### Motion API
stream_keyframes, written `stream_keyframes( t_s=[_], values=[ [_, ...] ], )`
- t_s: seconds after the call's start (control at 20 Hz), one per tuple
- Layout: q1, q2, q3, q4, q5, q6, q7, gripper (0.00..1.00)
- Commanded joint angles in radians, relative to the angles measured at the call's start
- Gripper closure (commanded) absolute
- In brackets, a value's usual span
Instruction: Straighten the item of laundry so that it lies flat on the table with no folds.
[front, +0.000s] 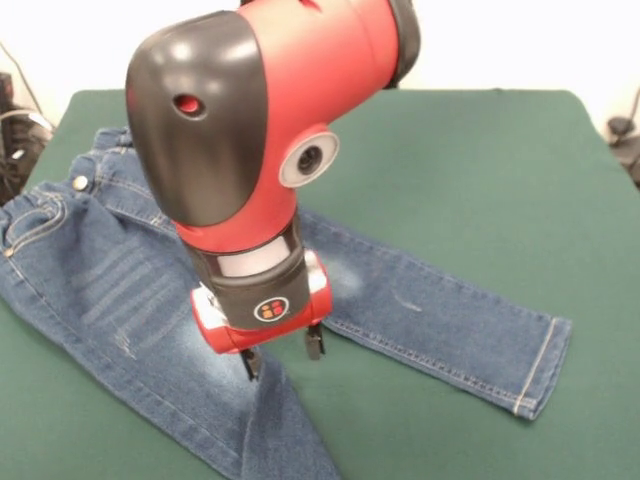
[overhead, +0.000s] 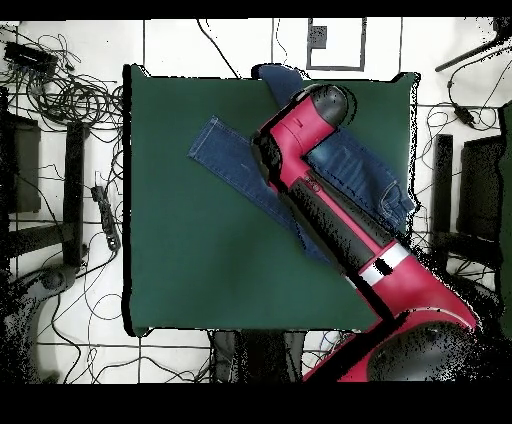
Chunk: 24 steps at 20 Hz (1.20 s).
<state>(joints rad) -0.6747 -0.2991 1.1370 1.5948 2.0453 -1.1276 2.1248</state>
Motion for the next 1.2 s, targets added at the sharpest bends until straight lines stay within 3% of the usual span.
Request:
stream_keyframes(
  t_s=[0.05,0.7,1.1,1.15,1.2],
  values=[
    [0.033,-0.003,0.032,0.019,0.053,-0.007,-0.071,0.00],
    [0.017,0.147,-0.104,-0.071,-0.216,0.060,-0.207,0.00],
    [-0.003,0.157,-0.095,-0.065,-0.226,0.018,-0.217,0.00],
    [0.007,0.155,-0.111,-0.070,-0.247,0.013,-0.211,1.00],
    [0.001,0.156,-0.093,-0.074,-0.218,-0.007,-0.230,1.00]
  ],
)
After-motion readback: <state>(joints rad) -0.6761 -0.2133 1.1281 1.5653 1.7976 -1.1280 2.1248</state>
